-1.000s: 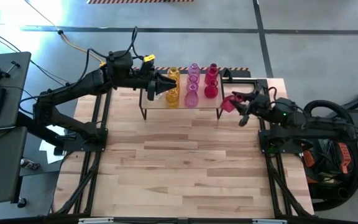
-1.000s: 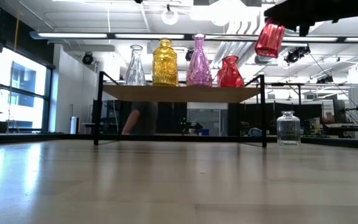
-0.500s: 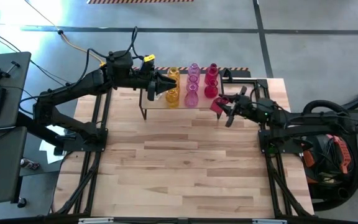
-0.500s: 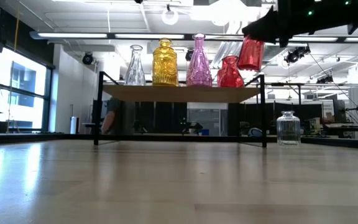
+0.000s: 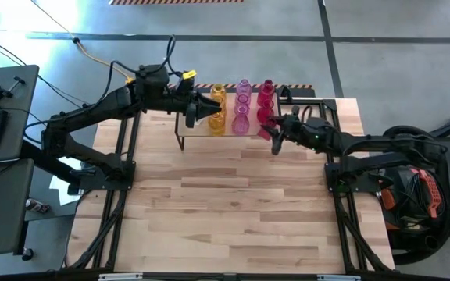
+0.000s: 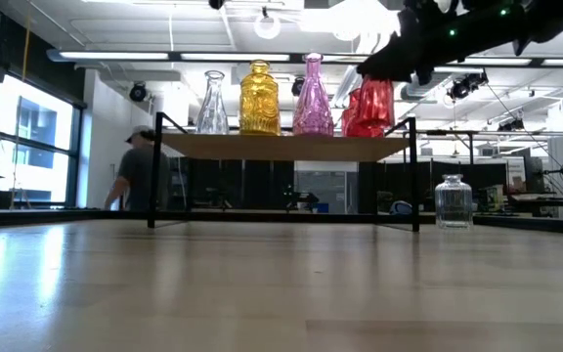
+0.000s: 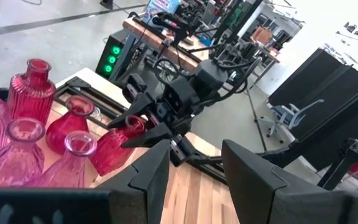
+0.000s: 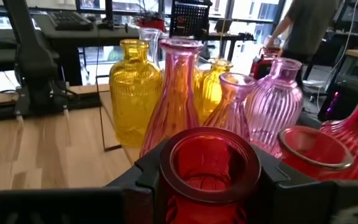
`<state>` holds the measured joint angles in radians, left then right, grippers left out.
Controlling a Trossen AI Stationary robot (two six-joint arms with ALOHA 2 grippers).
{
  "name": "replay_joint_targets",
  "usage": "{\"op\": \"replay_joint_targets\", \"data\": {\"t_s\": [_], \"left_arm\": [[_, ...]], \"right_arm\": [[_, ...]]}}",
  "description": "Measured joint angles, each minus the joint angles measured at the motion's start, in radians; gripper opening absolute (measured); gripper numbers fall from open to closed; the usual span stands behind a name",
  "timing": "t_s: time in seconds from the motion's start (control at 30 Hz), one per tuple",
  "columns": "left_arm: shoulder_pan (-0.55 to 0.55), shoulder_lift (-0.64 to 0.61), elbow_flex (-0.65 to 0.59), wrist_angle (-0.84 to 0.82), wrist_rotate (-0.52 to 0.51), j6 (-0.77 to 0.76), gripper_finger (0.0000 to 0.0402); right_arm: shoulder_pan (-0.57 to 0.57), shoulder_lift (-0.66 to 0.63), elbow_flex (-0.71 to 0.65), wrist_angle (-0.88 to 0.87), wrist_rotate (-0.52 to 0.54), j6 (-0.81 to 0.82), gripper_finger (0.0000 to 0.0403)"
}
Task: Sort vases onto shelf
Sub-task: Put the red vase aligned with the other red vases on the shelf
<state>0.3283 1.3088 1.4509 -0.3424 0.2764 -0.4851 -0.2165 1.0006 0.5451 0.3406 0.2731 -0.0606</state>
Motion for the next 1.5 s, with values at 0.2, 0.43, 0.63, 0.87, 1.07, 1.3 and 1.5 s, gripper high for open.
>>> {"op": "replay_joint_targets", "data": {"t_s": [0.2,0.43,0.63,0.87,1.07,1.3,1.5], "left_arm": [[0.000,0.000,0.000,-0.005,0.000,0.000,0.0140],[0.000,0.000,0.000,-0.005,0.000,0.018,0.0140],[0.000,0.000,0.000,-0.005,0.000,0.018,0.0140],[0.000,0.000,0.000,-0.005,0.000,0.018,0.0140],[0.000,0.000,0.000,-0.005,0.000,0.018,0.0140],[0.000,0.000,0.000,-0.005,0.000,0.018,0.0140],[0.000,0.000,0.000,-0.005,0.000,0.018,0.0140]], "right_arm": [[-0.018,0.014,0.002,0.008,0.007,0.019,0.0121],[-0.057,0.014,0.002,0.006,-0.038,0.062,0.0122],[-0.059,0.014,0.002,-0.001,-0.035,0.062,0.0123],[-0.059,0.014,0.002,-0.023,-0.021,0.061,0.0123],[-0.070,0.014,0.002,-0.035,-0.016,0.062,0.0124],[-0.072,0.014,0.002,-0.038,-0.040,0.062,0.0124],[-0.072,0.014,0.002,-0.037,-0.041,0.061,0.0124]]}}
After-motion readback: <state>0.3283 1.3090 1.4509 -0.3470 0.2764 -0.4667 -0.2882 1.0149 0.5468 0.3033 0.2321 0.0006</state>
